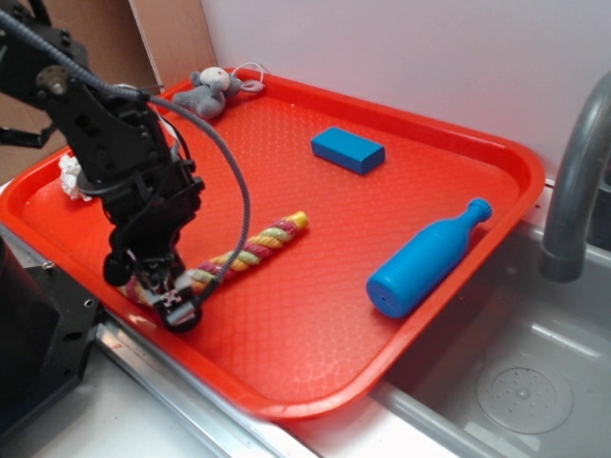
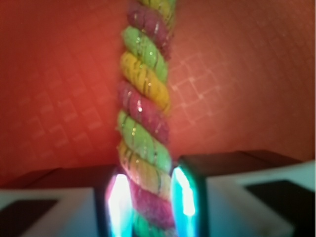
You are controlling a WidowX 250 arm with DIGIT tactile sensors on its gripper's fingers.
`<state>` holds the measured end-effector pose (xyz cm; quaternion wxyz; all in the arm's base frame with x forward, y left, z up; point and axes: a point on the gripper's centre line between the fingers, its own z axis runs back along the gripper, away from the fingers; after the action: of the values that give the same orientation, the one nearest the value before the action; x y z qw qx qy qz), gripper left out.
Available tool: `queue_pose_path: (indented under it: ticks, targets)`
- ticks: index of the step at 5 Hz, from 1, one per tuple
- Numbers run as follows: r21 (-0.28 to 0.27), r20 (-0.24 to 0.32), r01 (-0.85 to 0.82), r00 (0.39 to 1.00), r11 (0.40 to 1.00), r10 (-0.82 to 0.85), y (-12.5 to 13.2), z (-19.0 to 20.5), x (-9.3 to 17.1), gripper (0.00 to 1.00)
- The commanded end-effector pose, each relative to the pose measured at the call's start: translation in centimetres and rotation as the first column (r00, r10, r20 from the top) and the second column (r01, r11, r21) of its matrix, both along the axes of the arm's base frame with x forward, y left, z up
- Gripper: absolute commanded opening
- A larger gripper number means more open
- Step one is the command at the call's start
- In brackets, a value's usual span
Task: Grab the multicolored rope.
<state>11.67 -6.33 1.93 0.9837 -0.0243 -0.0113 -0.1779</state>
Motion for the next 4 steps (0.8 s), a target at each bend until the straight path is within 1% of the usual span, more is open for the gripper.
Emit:
queue_pose_path:
  ticks: [1,2,3,4]
  targets:
    - [0.050,-0.034,-0.306,0.951,0.951,0.308,4.4,10.0,5.9,0.00]
    - [0.115,-0.034,-0.448,0.890,0.886,0.454,5.1,14.8,8.2,0.00]
    - [0.111,0.003,-0.534,0.843,0.838,0.537,5.6,17.7,9.0,0.00]
    - [0.075,0.018,-0.626,0.779,0.776,0.627,6.1,19.9,8.8,0.00]
